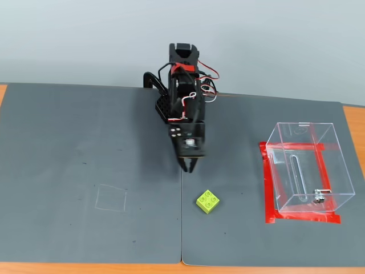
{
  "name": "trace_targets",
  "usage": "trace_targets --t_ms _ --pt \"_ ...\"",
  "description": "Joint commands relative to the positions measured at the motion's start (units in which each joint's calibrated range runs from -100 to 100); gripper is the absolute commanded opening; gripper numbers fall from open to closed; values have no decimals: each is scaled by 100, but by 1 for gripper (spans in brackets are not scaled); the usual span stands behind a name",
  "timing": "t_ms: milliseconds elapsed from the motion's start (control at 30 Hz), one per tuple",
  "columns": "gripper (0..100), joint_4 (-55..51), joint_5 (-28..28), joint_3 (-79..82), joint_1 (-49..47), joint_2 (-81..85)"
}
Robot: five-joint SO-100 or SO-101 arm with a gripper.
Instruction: Pick the green lego block and place it into the transparent box
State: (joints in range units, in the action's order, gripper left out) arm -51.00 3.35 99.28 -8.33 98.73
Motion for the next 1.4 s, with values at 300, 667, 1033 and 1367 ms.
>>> trace_targets --t_ms 300,667,1033,1367 --pt "14 -57 147 -688 -327 -1246" --pt "20 -22 147 -1882 -275 -1941" --pt "20 -4 543 -2868 -327 -3476" --pt "20 -22 528 -4442 -335 -5400"
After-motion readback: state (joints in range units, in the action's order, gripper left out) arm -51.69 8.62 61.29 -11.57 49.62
